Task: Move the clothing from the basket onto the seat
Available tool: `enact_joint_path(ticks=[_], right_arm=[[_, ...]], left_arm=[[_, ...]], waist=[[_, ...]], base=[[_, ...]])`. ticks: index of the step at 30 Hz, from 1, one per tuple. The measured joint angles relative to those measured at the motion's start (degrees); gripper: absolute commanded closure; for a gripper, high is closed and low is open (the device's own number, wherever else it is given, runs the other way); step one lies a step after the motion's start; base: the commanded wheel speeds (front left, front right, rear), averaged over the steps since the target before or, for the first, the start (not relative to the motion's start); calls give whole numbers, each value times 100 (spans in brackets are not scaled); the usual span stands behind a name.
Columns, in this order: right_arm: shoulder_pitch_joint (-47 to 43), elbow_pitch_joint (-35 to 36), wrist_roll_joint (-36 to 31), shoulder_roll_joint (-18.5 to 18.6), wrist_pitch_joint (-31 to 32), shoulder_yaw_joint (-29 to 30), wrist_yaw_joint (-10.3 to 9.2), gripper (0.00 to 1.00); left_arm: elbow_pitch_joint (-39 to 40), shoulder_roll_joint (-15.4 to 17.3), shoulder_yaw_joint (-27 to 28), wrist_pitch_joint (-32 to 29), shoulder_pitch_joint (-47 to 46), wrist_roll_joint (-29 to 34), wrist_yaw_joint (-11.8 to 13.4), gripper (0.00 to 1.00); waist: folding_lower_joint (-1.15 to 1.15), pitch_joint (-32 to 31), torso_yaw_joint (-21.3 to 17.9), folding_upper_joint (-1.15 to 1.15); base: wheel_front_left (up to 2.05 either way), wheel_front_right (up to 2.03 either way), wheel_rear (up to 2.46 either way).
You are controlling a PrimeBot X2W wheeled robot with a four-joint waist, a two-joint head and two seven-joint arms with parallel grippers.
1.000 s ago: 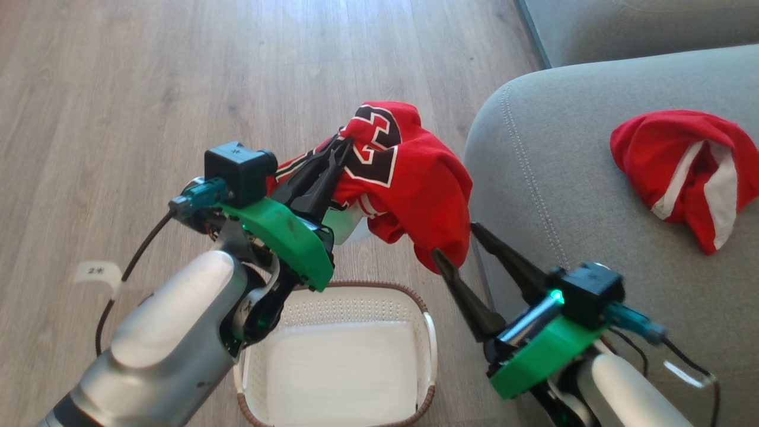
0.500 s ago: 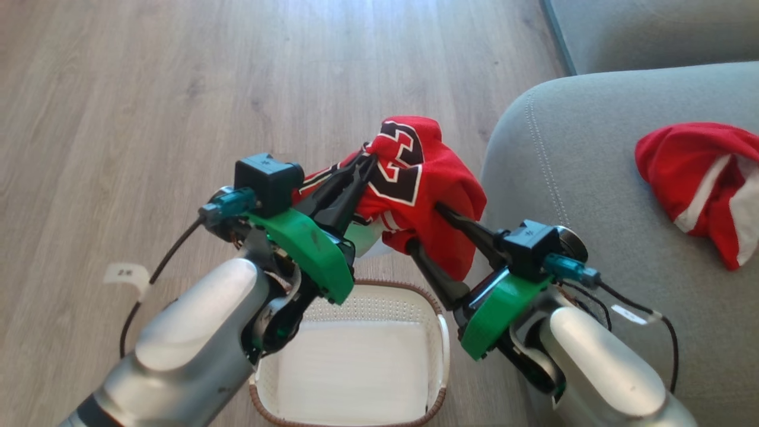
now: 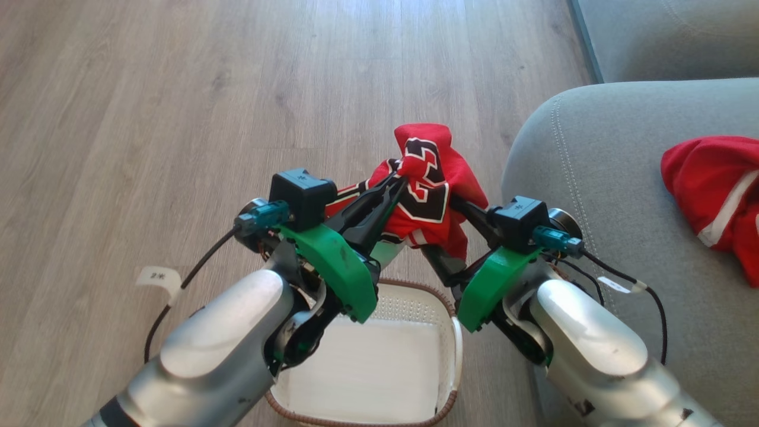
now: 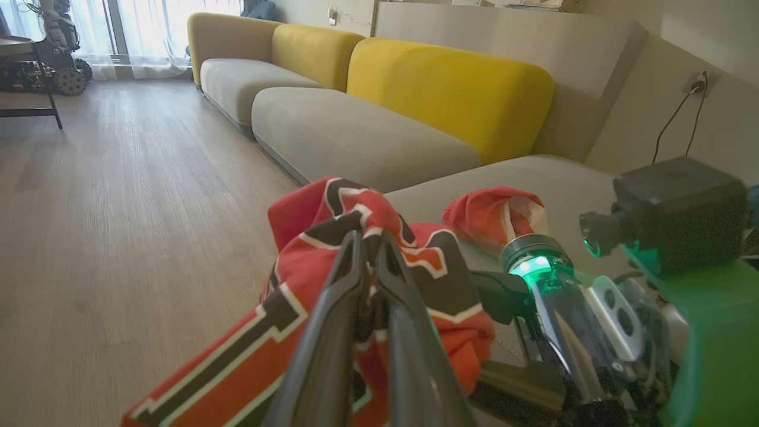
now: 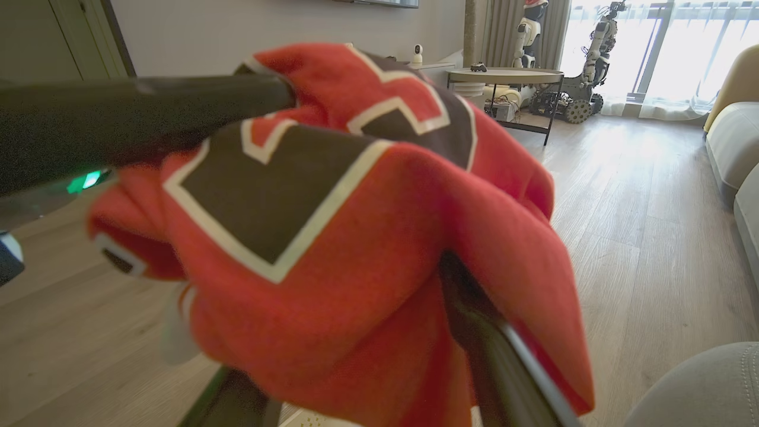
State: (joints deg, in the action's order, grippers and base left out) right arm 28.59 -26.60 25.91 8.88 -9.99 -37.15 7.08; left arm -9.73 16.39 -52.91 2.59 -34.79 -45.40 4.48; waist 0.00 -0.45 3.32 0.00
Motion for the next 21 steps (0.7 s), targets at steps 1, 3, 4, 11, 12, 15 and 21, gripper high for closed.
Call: enact_joint_path(ticks=[1, 3, 4, 11, 12, 15, 21], right_arm=[[43, -78, 26, -5, -42, -20, 0, 0], [112, -221, 70, -33, -114, -55, 0, 0], [147, -287, 96, -48, -145, -78, 0, 25], [272, -549, 348, -115, -321, -244, 0, 100], [274, -560, 364, -114, -339, -246, 0, 100], [281, -581, 409, -101, -387, -249, 0, 100], [285, -516, 455, -57, -399, -131, 0, 100]], left_arm=[[-3, -23, -18, 0, 1, 0, 0, 100], [-4, -51, -30, 0, 1, 0, -1, 100], [-11, -54, -36, 0, 0, 0, -3, 100], [-87, -54, -52, 0, 1, -19, -43, 100], [-92, -53, -52, 0, 1, -24, -43, 100], [-110, -45, -51, 1, 1, -24, -42, 100], [-126, -40, -49, 1, 1, -24, -40, 100]], waist=[[0, 1, 14, 0], [0, 2, 37, 0], [0, 1, 46, 0], [0, -4, 63, 0], [0, 0, 59, 0], [0, 8, 42, 0], [0, 12, 22, 0]], base=[[0, 0, 0], [0, 0, 0], [0, 0, 0], [0, 0, 0], [0, 0, 0], [0, 0, 0], [0, 0, 0]])
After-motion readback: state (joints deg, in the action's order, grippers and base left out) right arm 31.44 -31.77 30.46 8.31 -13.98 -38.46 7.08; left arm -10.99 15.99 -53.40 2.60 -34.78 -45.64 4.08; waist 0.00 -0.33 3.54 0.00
